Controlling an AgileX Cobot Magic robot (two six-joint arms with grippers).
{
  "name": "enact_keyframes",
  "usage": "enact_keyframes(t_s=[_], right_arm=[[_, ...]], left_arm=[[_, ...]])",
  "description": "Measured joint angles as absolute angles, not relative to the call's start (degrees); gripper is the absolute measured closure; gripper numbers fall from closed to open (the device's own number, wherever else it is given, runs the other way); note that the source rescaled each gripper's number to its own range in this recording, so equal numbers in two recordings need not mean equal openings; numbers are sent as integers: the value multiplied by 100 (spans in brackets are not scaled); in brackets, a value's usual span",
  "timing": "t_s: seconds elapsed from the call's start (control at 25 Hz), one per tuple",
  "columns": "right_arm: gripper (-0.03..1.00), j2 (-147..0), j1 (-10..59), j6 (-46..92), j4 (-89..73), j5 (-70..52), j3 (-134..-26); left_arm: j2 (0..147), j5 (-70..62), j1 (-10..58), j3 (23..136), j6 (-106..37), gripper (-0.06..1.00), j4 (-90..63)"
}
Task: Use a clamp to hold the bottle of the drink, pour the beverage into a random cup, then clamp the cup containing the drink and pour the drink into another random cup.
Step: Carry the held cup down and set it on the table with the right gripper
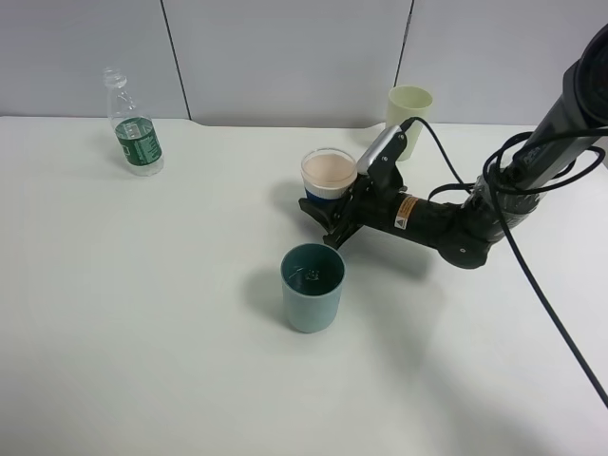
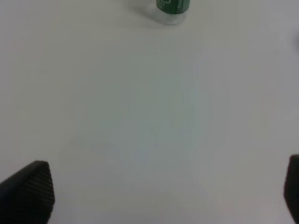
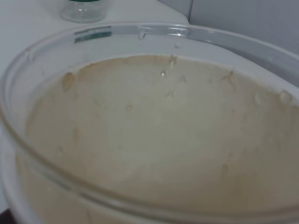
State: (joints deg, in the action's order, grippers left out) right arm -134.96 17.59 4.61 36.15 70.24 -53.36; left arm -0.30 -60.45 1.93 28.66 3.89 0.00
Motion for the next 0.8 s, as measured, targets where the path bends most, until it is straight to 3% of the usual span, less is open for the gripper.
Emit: enact_keyframes(t_s=[0.04,0.12,0.16,0.24,0.4,0.8], right_arm=[[87,-13496,1759,461,3634,7024,-5336],[44,-13513,1759,461,3634,7014,-5336],[27,-13512,1759,461,3638,7014,-5336],[8,-13512,1759,461,3663,7014,-5336],[-2,-13496,1759,406,3911,7000,-5336],[-3,-12581,1759,255,3739,6976,-4379]], left_arm=[[-30,-6045,193,2866,389,-6,-30],[-30,-6045,193,2866,389,-6,-30],[-30,-6045,193,2866,389,-6,0],[-30,-6045,193,2866,389,-6,0],[-30,-6045,193,2866,389,-6,-30],[-30,-6045,193,2866,389,-6,0]])
